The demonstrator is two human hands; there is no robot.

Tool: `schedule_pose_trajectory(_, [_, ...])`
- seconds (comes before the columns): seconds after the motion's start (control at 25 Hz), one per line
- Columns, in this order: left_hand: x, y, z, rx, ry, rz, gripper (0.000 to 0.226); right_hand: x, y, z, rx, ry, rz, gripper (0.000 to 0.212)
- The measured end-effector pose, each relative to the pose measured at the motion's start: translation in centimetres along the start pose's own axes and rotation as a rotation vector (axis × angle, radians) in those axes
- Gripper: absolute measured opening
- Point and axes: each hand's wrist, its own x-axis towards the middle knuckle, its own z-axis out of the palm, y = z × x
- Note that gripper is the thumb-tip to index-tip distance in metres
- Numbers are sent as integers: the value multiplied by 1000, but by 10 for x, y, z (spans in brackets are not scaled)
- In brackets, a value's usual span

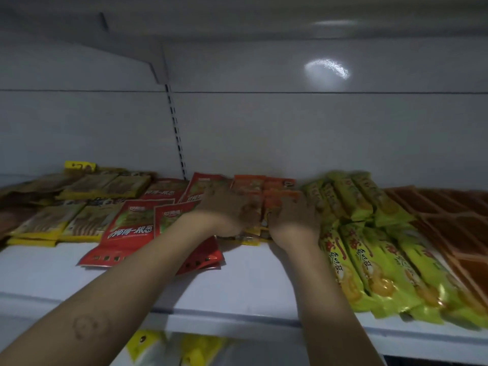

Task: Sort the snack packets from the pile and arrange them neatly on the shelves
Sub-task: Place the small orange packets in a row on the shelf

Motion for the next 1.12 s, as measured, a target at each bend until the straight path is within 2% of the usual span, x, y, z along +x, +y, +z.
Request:
schedule_pose_trajectory(0.08, [-5,-5,5,-19,-109,15,61,0,0,-1,-10,-52,-9,40])
schedule_pose_trajectory(0.2, [-5,-13,5,-100,-77,20,72,6,2,-4,-98,-124,-49,48])
schedule_pose_trajectory(0.36, [-3,-10,6,-74,-27,31,71,22,8,-3,-49,-92,-76,29])
schedule_pose_trajectory(0.48, [-6,-14,-2,-145,132,63,62,23,7,-11,-51,-41,-94,19])
schedule_pose_trajectory(0.6, [17,-24,-23,-204,317,49,60,42,0,-30,59,113,-106,15])
schedule_pose_trajectory(0.68, [48,-27,-28,-225,285,-5,53,72,-6,-34,204,192,-94,18])
schedule_pose_trajectory(0.72, [62,-26,-25,-215,226,-7,44,86,-9,-32,197,160,-71,18])
schedule_pose_trajectory(0.8, [85,-24,-9,-216,82,25,26,102,-10,-13,33,-10,-40,22])
schedule_pose_trajectory(0.88, [97,-28,9,-202,36,17,33,106,-2,12,-75,-111,-54,30])
schedule_pose_trajectory(0.96, [103,-31,11,-81,58,-29,41,108,7,25,-60,-115,-60,32])
schedule_pose_trajectory(1.04, [101,-31,7,-33,-9,-40,47,105,4,15,-93,-153,-71,33])
schedule_pose_trajectory(1.12, [87,-27,-2,27,-35,-38,53,93,0,-6,-93,-90,-95,36])
